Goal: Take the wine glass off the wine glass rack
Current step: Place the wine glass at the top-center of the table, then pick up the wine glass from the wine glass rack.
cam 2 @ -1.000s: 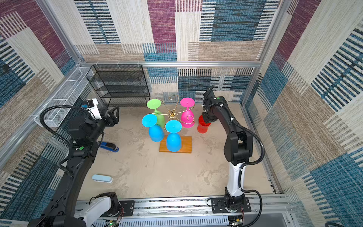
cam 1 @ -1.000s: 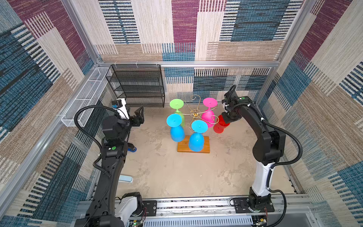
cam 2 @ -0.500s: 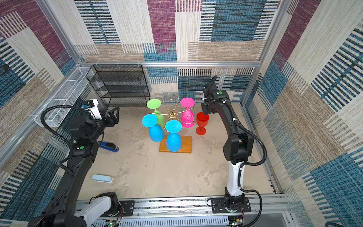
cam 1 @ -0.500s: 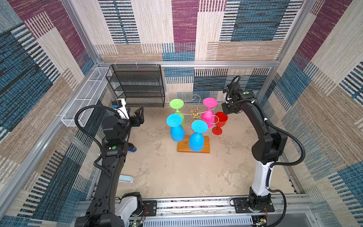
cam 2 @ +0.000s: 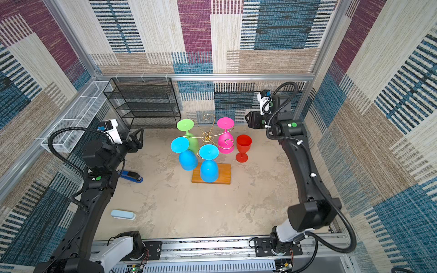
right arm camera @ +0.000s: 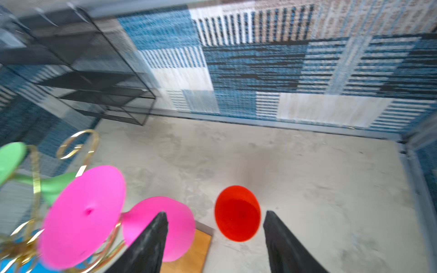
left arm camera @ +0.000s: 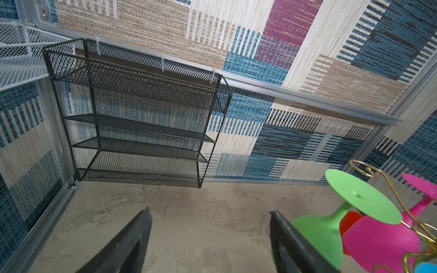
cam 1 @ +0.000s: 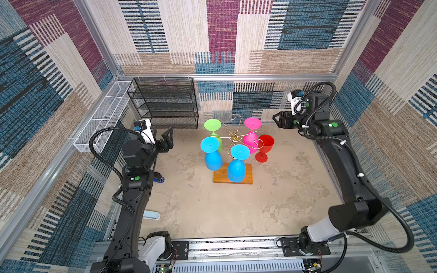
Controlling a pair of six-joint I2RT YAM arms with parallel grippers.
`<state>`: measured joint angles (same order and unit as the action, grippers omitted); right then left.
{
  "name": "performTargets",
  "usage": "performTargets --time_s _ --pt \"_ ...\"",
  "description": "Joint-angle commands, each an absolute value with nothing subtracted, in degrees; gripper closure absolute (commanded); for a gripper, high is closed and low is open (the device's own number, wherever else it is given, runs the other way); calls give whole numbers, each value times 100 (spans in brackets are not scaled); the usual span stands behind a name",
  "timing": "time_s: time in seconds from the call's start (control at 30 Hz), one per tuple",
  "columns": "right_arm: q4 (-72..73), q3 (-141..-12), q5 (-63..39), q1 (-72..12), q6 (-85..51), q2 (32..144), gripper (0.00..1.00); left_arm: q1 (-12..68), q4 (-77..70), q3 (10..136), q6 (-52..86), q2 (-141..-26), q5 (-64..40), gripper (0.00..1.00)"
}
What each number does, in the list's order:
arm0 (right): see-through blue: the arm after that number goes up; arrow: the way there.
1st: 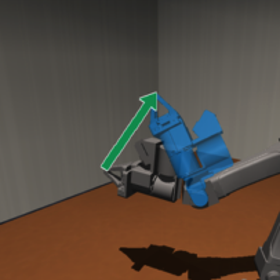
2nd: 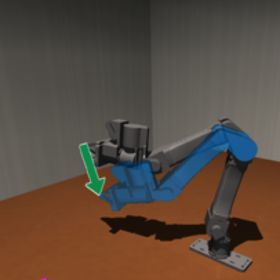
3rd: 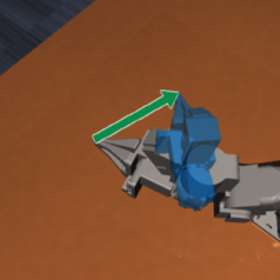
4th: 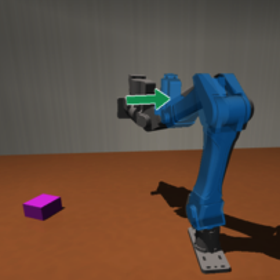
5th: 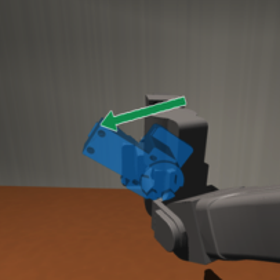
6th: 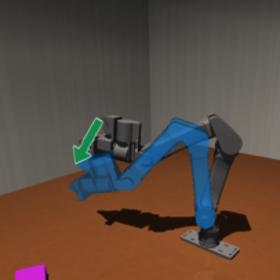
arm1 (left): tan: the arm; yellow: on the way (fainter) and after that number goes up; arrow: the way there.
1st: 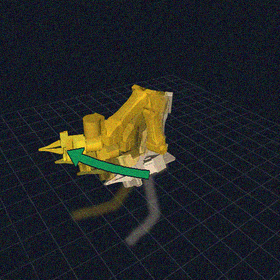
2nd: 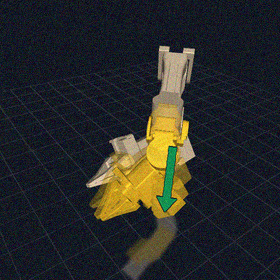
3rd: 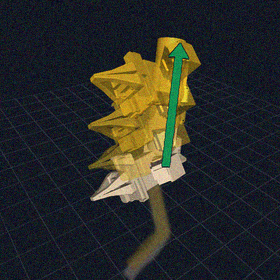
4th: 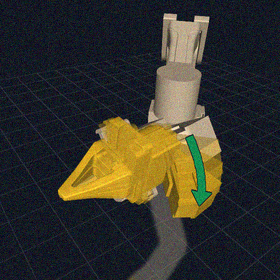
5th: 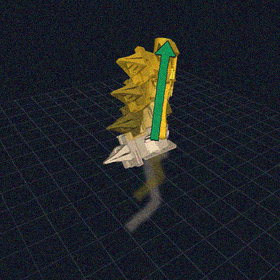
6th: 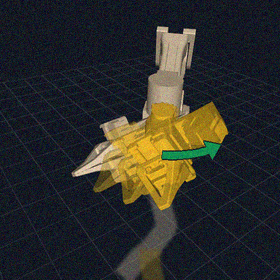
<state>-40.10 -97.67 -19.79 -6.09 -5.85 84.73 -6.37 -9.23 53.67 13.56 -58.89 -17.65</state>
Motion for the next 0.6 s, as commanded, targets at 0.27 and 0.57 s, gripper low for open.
performTargets --time_s 0.27,0.57 --pt "-1734 -8464 -4770 -477 -1949 8135 16 -675 -1143 5317 1511 -5845 -1833 20" --pt "-1645 -8349 -4946 -475 -1977 8424 29 -708 -1192 5305 1580 -5896 -1880 20"
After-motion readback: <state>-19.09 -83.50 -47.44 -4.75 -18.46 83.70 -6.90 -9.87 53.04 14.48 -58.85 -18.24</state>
